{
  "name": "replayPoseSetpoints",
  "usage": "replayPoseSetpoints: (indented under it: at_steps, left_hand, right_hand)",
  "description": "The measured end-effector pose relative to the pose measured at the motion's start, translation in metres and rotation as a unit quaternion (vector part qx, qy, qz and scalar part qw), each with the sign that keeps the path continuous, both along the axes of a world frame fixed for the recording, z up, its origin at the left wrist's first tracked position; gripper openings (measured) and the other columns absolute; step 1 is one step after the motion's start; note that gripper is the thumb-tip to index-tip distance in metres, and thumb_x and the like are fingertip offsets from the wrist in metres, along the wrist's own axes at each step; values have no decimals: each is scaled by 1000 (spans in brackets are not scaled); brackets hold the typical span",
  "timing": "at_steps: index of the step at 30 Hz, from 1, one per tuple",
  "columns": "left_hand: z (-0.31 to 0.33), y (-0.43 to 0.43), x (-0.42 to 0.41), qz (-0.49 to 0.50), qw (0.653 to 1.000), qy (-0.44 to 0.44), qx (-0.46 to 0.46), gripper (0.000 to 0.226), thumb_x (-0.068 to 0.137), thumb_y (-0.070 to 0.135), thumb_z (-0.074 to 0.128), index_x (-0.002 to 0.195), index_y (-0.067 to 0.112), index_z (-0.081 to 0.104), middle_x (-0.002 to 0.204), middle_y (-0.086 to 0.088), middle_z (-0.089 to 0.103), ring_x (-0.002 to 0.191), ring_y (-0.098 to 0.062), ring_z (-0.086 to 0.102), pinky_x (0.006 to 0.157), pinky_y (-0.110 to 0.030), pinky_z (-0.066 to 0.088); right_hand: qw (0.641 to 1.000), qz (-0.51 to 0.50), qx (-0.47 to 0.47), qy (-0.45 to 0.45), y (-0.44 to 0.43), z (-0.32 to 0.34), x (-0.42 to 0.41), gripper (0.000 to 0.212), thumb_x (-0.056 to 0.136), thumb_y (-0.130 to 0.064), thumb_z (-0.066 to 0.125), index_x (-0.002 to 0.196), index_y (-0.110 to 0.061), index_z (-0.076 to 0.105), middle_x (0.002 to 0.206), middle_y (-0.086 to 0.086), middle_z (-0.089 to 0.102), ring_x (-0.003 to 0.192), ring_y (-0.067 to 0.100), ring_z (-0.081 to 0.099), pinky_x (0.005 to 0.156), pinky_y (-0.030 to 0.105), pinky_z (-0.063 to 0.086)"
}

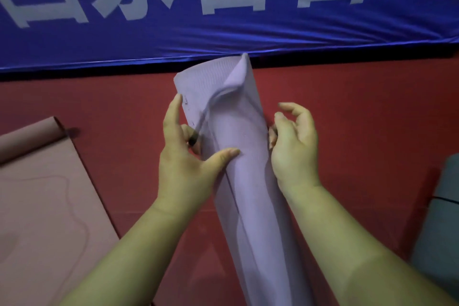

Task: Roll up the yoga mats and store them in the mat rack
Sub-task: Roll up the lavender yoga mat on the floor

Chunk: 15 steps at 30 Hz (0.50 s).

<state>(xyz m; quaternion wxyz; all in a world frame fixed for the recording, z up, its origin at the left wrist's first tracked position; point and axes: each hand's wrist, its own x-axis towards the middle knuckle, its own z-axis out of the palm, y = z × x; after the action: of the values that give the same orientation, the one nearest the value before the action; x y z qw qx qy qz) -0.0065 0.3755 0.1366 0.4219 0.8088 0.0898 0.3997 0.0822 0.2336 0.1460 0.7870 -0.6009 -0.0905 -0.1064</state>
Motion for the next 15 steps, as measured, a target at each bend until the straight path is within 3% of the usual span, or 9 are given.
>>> replayPoseSetpoints:
  at_steps: [4, 10, 13, 15]
  left_hand:
    - [-14, 9, -2, 14, 999, 33, -24, 95, 78, 33, 86, 153, 39, 27, 69, -9, 55, 60, -19, 54, 59, -34, 45]
    - [-52, 11, -27, -57, 991, 97, -75, 113, 73, 26, 90, 158, 36, 17, 80, 12, 65, 80, -5, 66, 71, -8, 46]
    - [-73, 10, -36, -76, 983, 120, -117, 123, 63, 42, 90, 158, 38, 13, 81, 12, 66, 84, -3, 66, 77, -7, 45]
    - [-88, 7, -42, -93, 975, 151, -131, 130, 56, 48, 91, 158, 40, 12, 82, 8, 65, 86, -4, 65, 78, -8, 45]
  right_hand:
    - [997, 18, -71, 27, -1, -34, -9, 17, 101, -12, 53, 97, -25, 61, 59, -8, 49, 55, 8, 44, 53, 23, 38]
    - [991, 21, -130, 13, -6, -59, -9, 21, 103, -16, 48, 85, -24, 56, 56, -9, 44, 55, 10, 40, 54, 22, 35]
    - [984, 22, -174, 24, -15, -85, -9, 15, 93, -34, 46, 84, -28, 57, 53, -11, 47, 55, 10, 43, 56, 26, 37]
    - [979, 8, -199, 45, -23, -106, -11, 15, 94, -33, 46, 85, -28, 57, 53, -11, 49, 54, 9, 44, 58, 29, 39]
